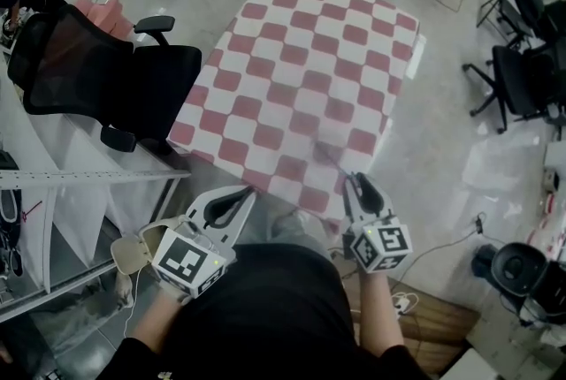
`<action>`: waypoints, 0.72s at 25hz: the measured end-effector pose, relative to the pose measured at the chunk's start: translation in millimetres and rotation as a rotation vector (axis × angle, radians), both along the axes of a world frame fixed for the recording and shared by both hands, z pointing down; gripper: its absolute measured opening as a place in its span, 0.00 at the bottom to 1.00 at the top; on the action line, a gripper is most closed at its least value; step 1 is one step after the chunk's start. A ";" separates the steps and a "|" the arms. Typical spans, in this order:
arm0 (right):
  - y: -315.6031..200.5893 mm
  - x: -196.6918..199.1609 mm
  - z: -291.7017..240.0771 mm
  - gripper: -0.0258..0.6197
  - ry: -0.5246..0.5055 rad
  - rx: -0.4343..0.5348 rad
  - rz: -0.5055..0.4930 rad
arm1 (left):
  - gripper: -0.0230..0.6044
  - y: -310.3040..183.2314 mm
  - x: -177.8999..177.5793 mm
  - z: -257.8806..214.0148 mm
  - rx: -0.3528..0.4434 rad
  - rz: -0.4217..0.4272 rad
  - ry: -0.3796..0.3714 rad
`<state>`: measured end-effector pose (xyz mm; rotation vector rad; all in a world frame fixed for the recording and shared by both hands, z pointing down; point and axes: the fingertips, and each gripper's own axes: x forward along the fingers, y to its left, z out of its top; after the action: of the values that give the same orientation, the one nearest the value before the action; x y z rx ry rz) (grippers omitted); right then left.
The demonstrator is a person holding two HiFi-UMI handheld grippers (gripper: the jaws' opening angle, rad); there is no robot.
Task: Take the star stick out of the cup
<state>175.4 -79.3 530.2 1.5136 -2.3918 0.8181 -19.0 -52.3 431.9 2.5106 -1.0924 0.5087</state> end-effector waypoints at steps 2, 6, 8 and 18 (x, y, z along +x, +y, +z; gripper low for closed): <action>-1.3 -2.4 3.8 0.20 0.000 -0.010 0.001 | 0.10 -0.9 -2.8 1.5 -0.004 -0.003 0.000; -2.0 -3.4 8.3 0.14 0.007 -0.026 0.016 | 0.10 -2.0 -5.7 2.7 -0.009 0.004 0.000; -2.8 -3.3 8.0 0.10 0.014 -0.028 0.029 | 0.10 -2.5 -7.7 3.2 -0.010 0.007 0.000; -10.4 -7.2 -6.3 0.09 0.087 0.011 0.022 | 0.10 -15.6 -11.8 -0.4 0.004 0.033 0.013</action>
<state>168.2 -89.7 523.8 1.5489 -2.3256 0.7295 -30.8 -68.0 431.5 2.5352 -1.0501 0.4993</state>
